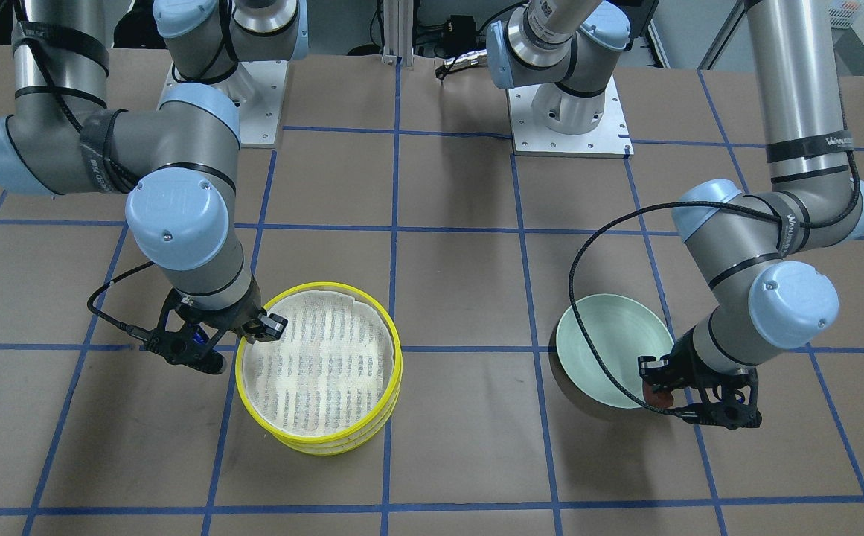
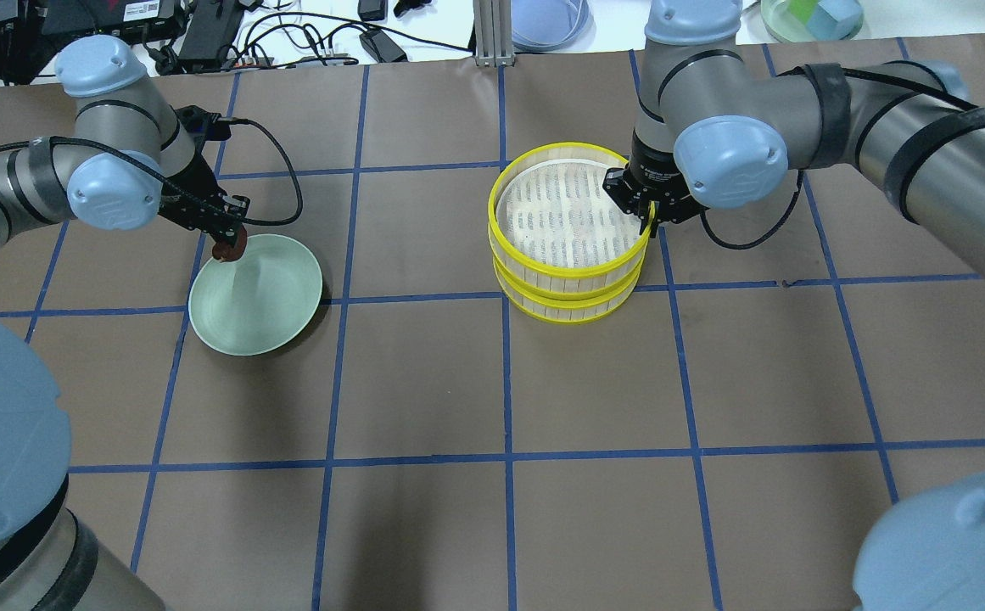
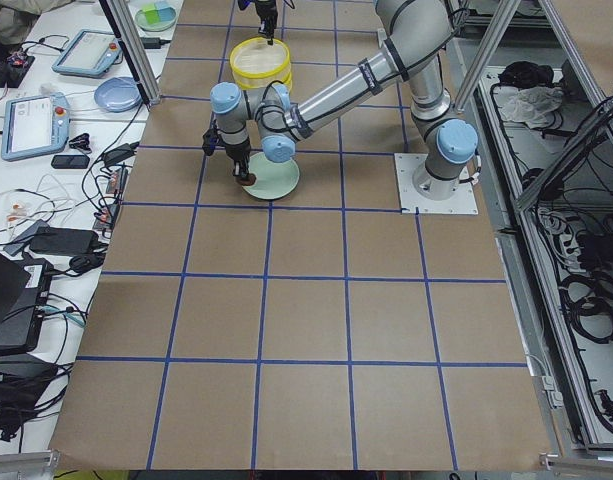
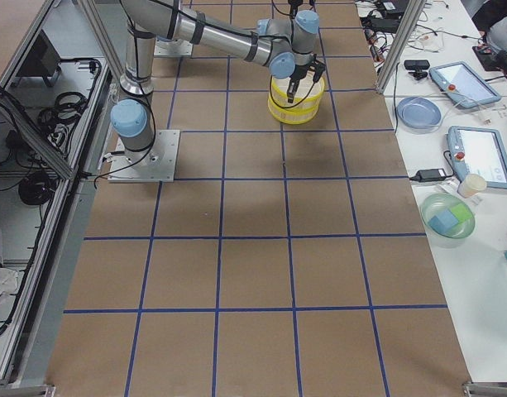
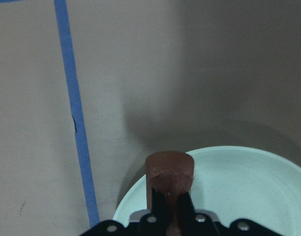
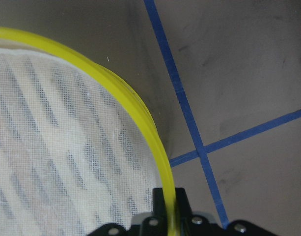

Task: Stack buns with steamer

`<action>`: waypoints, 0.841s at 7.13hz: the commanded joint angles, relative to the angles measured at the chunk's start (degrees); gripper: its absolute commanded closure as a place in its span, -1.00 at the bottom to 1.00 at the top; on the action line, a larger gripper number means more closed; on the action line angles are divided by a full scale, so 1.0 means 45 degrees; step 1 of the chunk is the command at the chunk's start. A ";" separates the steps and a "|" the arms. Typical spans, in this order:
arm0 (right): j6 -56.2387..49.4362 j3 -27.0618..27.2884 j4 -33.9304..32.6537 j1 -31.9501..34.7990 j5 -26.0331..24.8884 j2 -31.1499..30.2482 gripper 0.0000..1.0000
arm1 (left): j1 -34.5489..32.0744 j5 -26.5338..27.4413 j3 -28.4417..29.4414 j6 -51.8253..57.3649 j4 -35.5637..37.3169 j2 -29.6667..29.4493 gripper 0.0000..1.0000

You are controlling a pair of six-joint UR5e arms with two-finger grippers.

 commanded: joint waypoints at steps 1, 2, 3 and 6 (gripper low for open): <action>-0.0010 0.0109 0.0006 0.0001 -0.0019 -0.0115 1.00 | 0.0000 -0.0016 0.0220 -0.0561 0.0003 0.0094 1.00; -0.0029 0.0109 -0.0013 0.0001 -0.0135 -0.0115 0.97 | 0.0000 -0.0055 0.0279 -0.0543 0.0003 0.0095 1.00; -0.0087 0.0109 -0.0168 0.0001 -0.0194 -0.0076 -0.52 | 0.0000 -0.0075 0.0299 -0.0504 0.0003 0.0095 1.00; -0.0185 -0.0143 -0.0266 -0.0057 0.0001 -0.0153 -1.00 | 0.0000 -0.0094 0.0280 -0.0579 0.0080 0.0094 1.00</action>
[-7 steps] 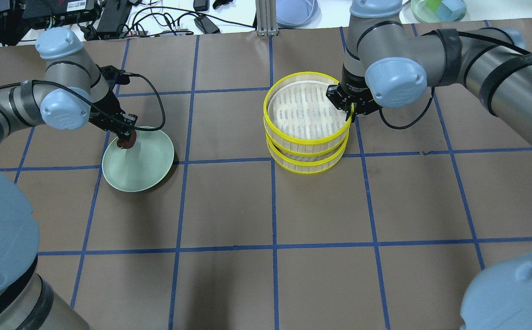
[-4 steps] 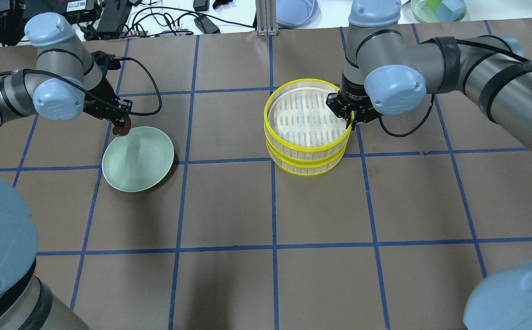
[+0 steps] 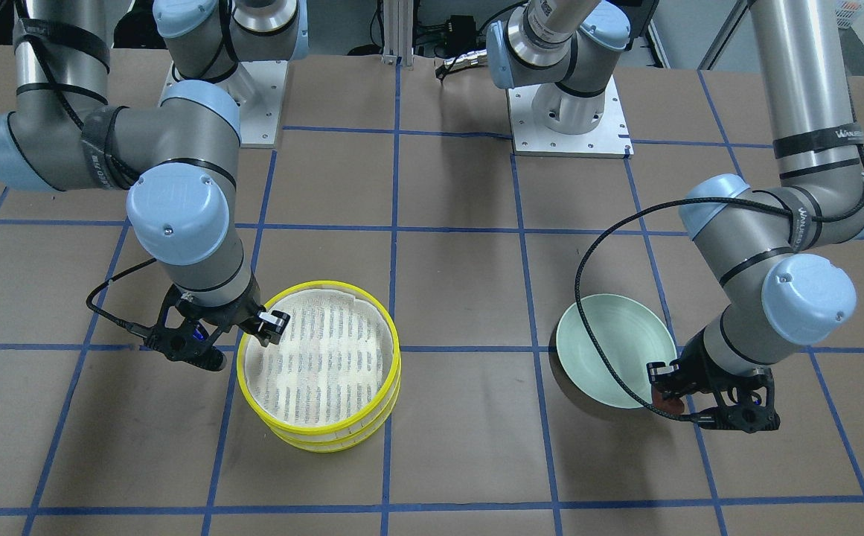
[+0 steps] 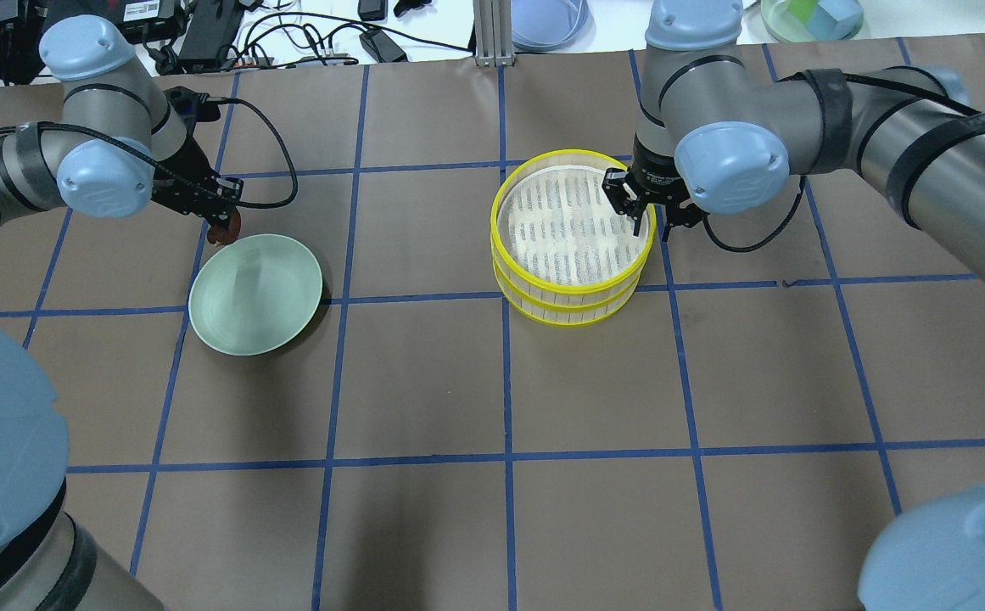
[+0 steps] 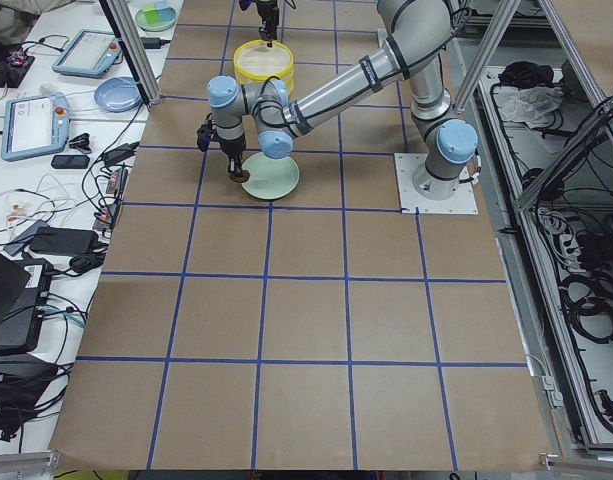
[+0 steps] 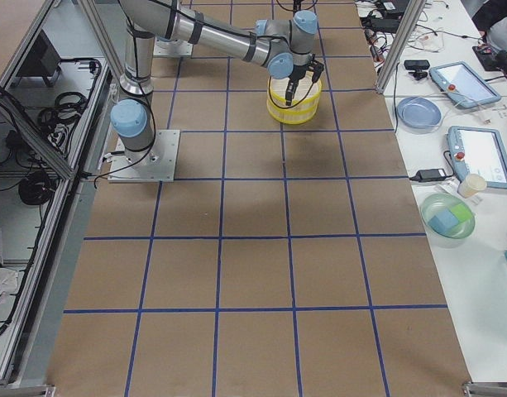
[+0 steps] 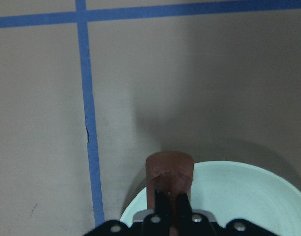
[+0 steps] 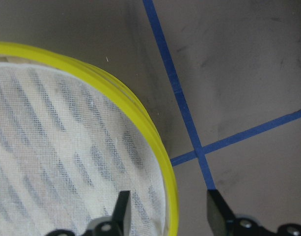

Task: Stack buns with steamer

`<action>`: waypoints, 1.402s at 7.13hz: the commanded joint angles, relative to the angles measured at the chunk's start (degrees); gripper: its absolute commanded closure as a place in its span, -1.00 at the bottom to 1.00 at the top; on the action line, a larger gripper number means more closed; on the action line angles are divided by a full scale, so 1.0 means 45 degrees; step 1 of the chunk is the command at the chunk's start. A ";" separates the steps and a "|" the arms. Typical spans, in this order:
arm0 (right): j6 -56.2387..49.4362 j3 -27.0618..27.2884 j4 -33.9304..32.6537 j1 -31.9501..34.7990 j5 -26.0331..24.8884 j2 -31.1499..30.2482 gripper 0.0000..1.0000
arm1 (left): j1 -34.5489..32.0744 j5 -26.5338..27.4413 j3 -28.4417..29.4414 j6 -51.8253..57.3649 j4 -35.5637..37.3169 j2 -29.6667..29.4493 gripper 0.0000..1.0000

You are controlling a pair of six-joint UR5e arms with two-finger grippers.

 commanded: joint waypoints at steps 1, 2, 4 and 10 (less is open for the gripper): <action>-0.0383 -0.0546 -0.0100 -0.0201 0.0044 -0.0457 -1.00 | -0.0019 0.0050 0.0014 -0.0173 0.0373 0.0084 1.00; -0.0812 -0.0820 0.0093 -0.0222 -0.0014 -0.1215 -1.00 | -0.0290 0.0012 0.0149 -0.1449 0.0415 0.0356 1.00; -0.1590 -0.0843 0.2310 -0.0261 0.0005 -0.3262 -1.00 | -0.2233 -0.0356 0.0618 -0.5081 0.0415 0.0864 1.00; -0.3335 -0.0823 0.2752 -0.0241 0.1457 -0.4504 -1.00 | -0.6246 -0.3307 0.0582 -1.3795 0.2876 0.1023 1.00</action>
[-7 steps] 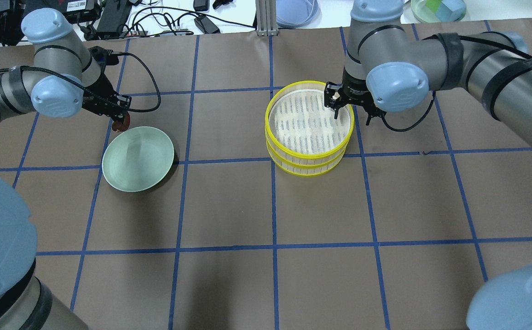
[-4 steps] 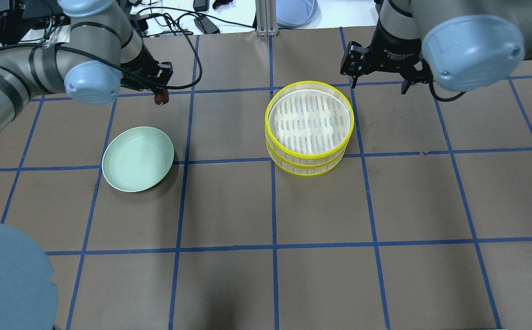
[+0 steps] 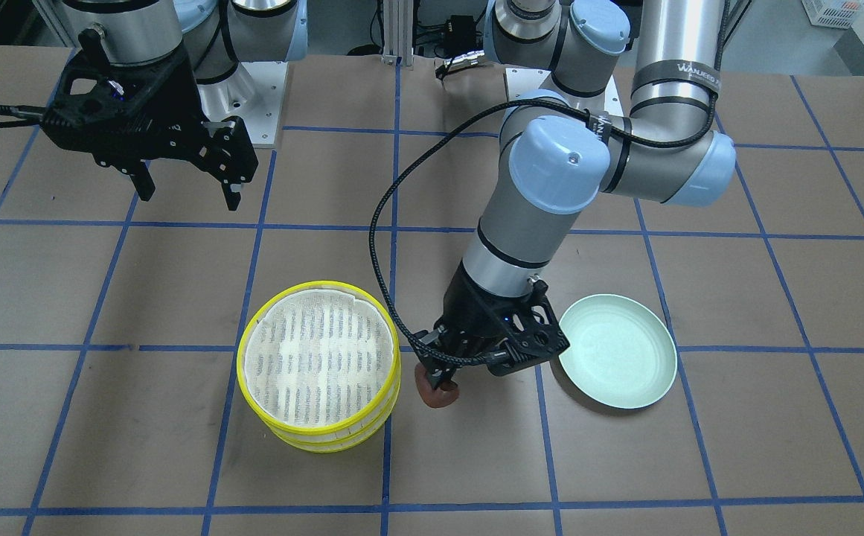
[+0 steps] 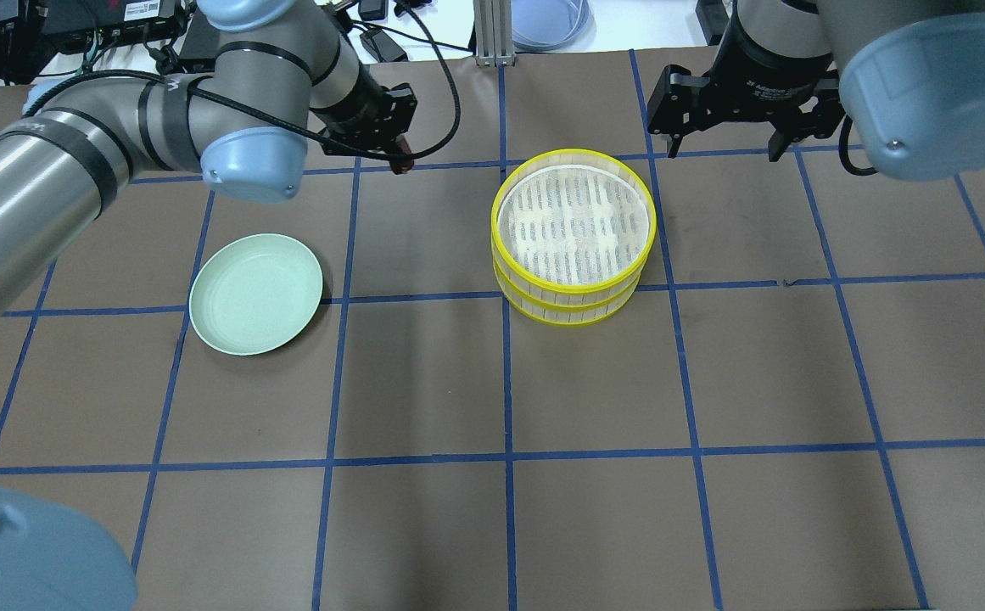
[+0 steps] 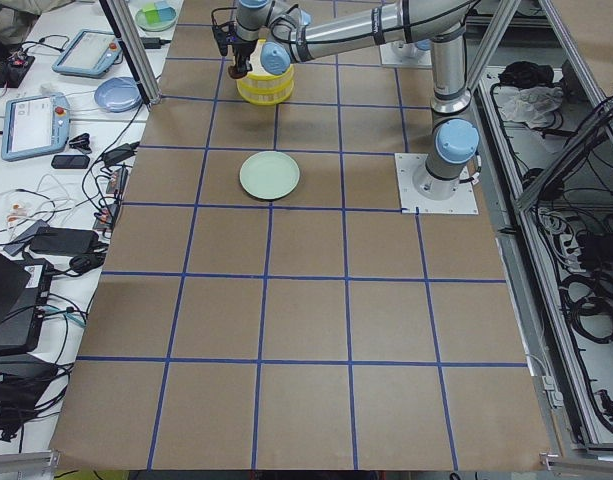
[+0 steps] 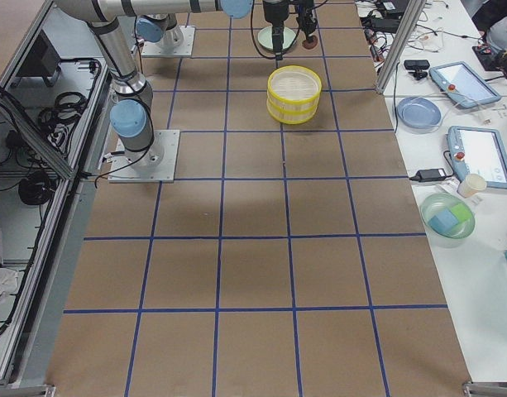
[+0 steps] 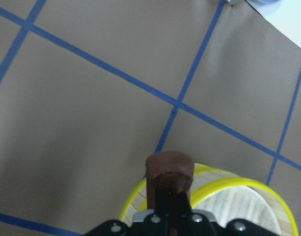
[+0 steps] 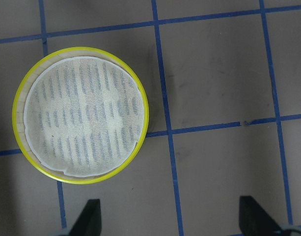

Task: Stack buns with steamer

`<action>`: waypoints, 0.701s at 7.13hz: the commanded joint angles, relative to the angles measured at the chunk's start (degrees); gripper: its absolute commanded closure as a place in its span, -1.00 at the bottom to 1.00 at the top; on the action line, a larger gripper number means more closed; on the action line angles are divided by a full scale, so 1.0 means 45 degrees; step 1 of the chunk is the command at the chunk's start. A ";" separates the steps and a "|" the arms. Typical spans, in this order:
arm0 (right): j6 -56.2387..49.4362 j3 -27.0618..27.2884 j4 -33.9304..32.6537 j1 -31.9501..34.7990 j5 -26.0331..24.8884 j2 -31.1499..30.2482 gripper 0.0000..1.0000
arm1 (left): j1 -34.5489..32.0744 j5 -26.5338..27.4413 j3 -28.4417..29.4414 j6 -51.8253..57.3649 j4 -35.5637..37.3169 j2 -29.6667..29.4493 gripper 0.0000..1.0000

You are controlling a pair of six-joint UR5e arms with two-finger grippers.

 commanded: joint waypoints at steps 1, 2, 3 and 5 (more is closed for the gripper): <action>-0.0097 0.0005 0.0020 -0.0031 0.1151 0.0049 -1.00 | -0.0882 -0.0613 -0.0191 -0.1447 0.0152 -0.0193 1.00; -0.0523 0.0024 0.0021 -0.0070 0.0360 0.0069 -1.00 | -0.0982 -0.0656 -0.0598 -0.1527 0.0151 -0.0214 1.00; -0.0914 0.0044 0.0001 -0.0070 0.0004 0.0088 -1.00 | -0.0983 -0.0675 -0.1066 -0.1508 0.0190 -0.0214 0.88; -0.1015 0.0102 0.0001 -0.0070 0.0000 0.0108 -1.00 | -0.0983 -0.0695 -0.1071 -0.1624 0.0249 -0.0195 -1.00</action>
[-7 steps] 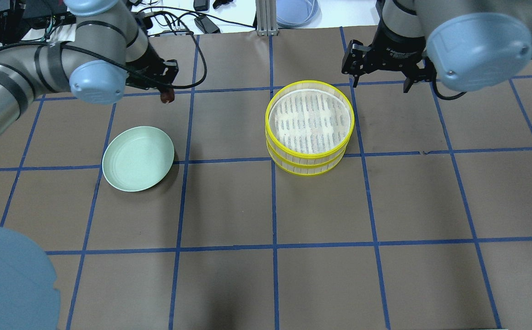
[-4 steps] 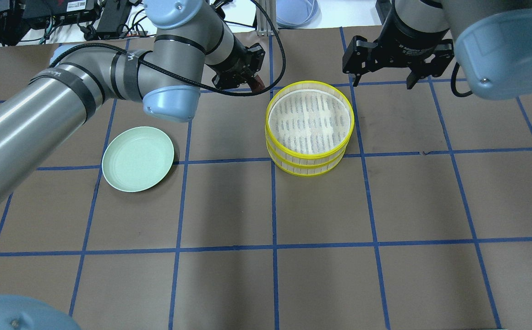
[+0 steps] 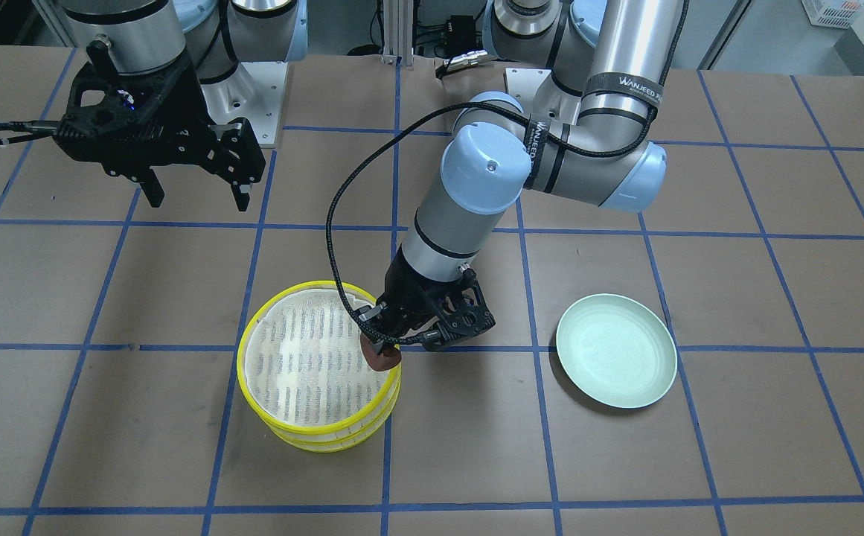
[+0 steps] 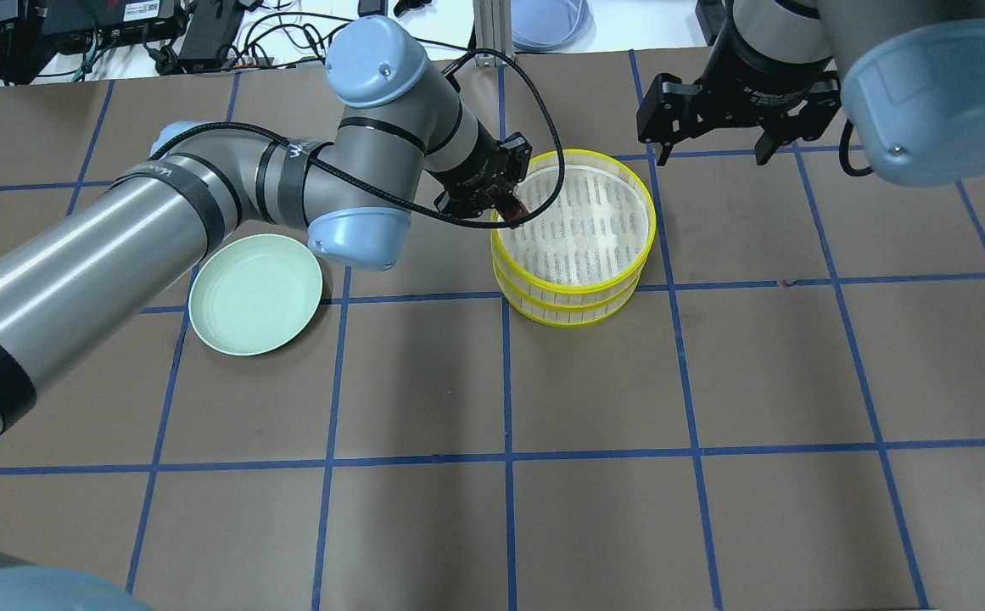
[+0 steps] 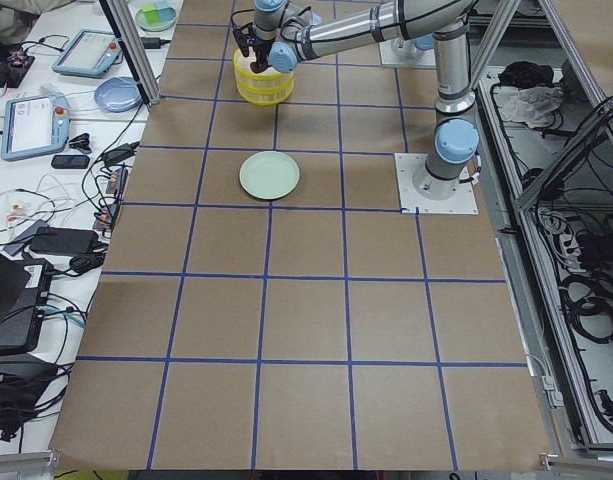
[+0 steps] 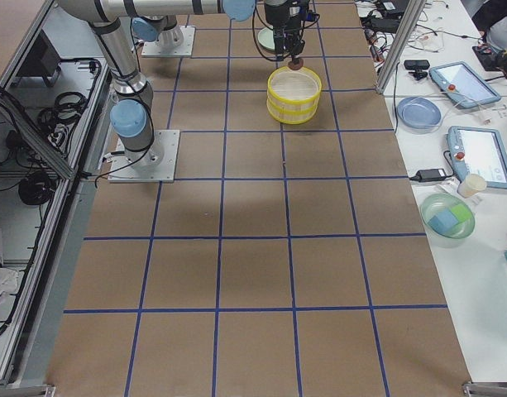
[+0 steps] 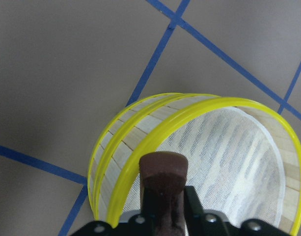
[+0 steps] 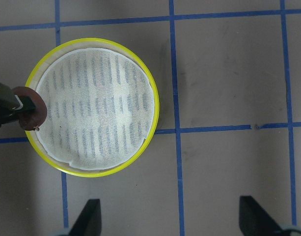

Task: Stack buns with steamer

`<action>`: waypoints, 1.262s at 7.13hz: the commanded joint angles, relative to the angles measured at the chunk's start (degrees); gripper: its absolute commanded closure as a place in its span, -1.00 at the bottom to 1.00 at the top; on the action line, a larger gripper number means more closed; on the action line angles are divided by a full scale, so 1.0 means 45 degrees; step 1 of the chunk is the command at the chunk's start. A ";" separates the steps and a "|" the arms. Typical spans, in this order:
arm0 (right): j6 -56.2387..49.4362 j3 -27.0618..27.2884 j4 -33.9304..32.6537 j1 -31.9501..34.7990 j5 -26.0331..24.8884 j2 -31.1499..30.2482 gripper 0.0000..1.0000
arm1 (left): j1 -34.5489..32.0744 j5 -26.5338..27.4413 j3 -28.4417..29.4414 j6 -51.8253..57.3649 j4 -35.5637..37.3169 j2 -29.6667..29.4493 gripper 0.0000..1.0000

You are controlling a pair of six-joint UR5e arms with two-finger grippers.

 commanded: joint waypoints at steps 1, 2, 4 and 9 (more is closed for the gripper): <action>-0.0168 0.0058 -0.0002 0.0016 -0.0066 -0.0002 -1.00 | -0.0030 -0.0671 -0.0004 -0.0322 0.0003 0.0029 -1.00; -0.0188 0.0058 -0.0002 -0.0003 -0.0086 -0.0002 -1.00 | -0.0030 -0.0812 0.0074 -0.0692 0.0003 0.0049 -1.00; -0.0188 0.0058 -0.0022 -0.0003 -0.0086 -0.0002 -1.00 | 0.0008 -0.0620 0.0366 -0.0426 -0.0268 0.0359 -1.00; -0.0188 0.0058 -0.0080 0.0017 -0.0065 -0.0060 -1.00 | 0.4100 0.0417 0.1598 0.8243 -0.4286 0.1667 -1.00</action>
